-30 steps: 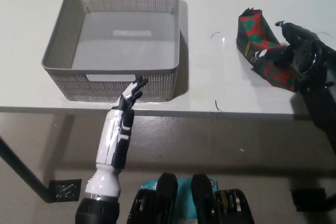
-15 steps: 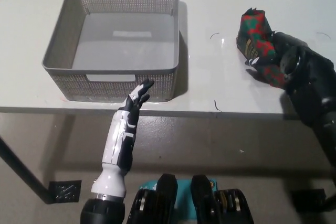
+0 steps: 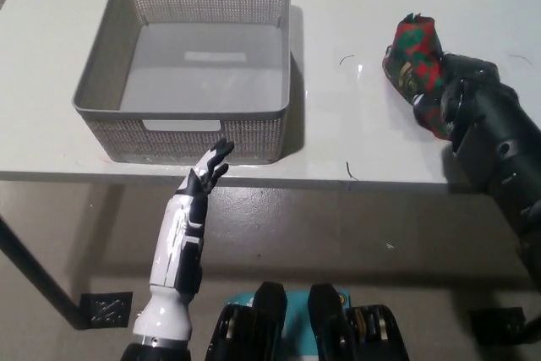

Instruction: Use the right hand to pick up a bag of coffee beans on the right hand side and place it into a container on the left hand side

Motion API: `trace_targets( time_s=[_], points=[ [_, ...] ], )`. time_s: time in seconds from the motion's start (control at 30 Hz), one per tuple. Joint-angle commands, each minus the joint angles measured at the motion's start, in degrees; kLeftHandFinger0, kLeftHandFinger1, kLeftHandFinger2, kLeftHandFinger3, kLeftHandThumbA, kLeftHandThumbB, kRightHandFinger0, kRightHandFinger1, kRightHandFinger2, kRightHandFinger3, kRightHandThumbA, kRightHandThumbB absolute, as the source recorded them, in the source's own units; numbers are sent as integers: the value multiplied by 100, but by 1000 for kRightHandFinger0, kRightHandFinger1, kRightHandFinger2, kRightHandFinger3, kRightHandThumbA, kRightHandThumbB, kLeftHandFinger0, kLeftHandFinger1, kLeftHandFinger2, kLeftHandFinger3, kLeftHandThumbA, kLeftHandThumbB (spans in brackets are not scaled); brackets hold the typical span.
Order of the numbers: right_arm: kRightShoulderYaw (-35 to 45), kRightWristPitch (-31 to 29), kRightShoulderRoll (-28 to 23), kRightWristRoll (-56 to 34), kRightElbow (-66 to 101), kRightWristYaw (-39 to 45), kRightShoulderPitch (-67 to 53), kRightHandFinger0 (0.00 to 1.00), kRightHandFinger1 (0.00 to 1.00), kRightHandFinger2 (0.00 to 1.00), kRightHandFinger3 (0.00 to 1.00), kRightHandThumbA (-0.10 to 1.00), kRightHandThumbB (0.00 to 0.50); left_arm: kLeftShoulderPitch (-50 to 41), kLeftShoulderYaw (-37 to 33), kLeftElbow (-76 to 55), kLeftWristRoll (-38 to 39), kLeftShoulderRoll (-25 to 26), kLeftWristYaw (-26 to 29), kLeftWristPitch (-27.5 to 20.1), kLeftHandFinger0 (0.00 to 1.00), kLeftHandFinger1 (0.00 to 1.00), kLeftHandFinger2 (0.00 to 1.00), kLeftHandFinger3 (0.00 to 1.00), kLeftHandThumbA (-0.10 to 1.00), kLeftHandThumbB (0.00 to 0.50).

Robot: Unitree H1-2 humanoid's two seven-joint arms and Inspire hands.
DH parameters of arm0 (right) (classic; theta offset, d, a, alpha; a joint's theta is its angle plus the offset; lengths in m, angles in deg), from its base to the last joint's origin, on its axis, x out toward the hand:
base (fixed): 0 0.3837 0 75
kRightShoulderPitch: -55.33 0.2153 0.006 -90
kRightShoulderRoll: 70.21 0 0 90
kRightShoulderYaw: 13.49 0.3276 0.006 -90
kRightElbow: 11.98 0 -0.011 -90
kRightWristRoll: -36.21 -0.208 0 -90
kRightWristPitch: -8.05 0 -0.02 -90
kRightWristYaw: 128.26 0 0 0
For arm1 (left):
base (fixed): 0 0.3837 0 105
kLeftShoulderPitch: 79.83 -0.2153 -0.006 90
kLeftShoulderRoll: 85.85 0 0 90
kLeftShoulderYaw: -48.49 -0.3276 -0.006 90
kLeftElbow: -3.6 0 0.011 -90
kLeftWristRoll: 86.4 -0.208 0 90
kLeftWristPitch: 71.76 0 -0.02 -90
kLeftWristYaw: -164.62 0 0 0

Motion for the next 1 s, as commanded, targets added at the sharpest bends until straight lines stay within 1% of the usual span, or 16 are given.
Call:
trace_targets(
  time_s=[0.0,0.03,0.07,0.1,0.23,0.27,0.3,0.37,0.47,0.6,0.67,0.77,0.8,0.87,0.9,0.97],
  points=[
    [318,-1268,-46,-447,-101,-2562,-408,674,747,870,1000,-85,301,-81,-92,-397,34,-67,-118,-259,1000,1000,1000,1000,1000,500],
    [362,-1368,-61,-487,-117,-2724,-409,318,418,555,1000,-97,292,-82,-94,-401,32,-68,-119,-255,1000,1000,1000,1000,1000,500],
    [310,-1537,-140,-373,-77,-3299,-446,13,63,247,773,-100,282,-96,-96,-431,-42,-86,-91,-237,1000,1000,1000,1000,1000,500],
    [351,-1671,-179,-412,-34,-3367,-460,1,63,248,636,-100,256,-108,-88,-440,-39,-81,-88,-242,1000,1000,1000,1000,1000,500],
    [603,-1694,-159,-726,7,-2823,-343,108,198,358,525,-100,276,-116,-31,-454,-18,-47,-71,-312,1000,1000,1000,1000,1000,500],
    [666,-1637,-138,-790,-19,-2678,-299,80,181,326,529,-100,277,-110,-19,-444,-3,-44,-68,-324,1000,1000,1000,1000,1000,500],
    [706,-1640,-119,-830,-97,-2553,-237,24,138,301,702,-100,257,-100,-10,-450,-12,-39,-67,-308,1000,1000,1000,1000,1000,500],
    [809,-1564,-98,-917,-152,-2266,-143,0,67,249,808,-100,240,-97,-24,-445,-130,-37,-45,-341,1000,1000,1000,1000,1000,500],
    [906,-1597,-92,-980,-141,-2150,-46,0,42,191,448,-100,226,-114,-41,-432,-180,-26,-47,-401,1000,1000,1000,1000,1000,500],
    [867,-1698,-84,-954,-113,-2487,51,84,108,186,293,-100,246,-167,-39,-413,-138,-35,-53,-463,1000,1000,1000,1000,1000,500],
    [1007,-1770,-71,-1116,-40,-2549,100,1,9,113,239,-100,248,-190,-39,-415,-178,-37,-43,-469,1000,1000,1000,1000,1000,500],
    [1038,-1898,-89,-1175,124,-2650,213,80,114,226,306,-93,279,-191,-37,-394,-214,-10,-58,-505,1000,1000,1000,1000,1000,500],
    [1098,-1800,-64,-1247,92,-2632,296,21,71,207,446,-100,261,-190,-37,-383,-194,-8,-68,-499,1000,1000,1000,1000,1000,500],
    [1159,-1873,-74,-1330,328,-2651,335,0,4,168,297,-100,216,-196,-37,-393,-209,-17,-64,-478,1000,1000,1000,1000,1000,500],
    [1161,-1887,-74,-1347,378,-2632,363,0,12,222,302,-100,216,-185,-24,-377,-183,-14,-68,-470,1000,1000,1000,1000,1000,500],
    [1151,-1711,-60,-1310,850,-2539,440,0,145,635,565,-100,218,-124,3,-272,-95,-30,-68,-454,1000,1000,1000,1000,1000,500]
  ],
)
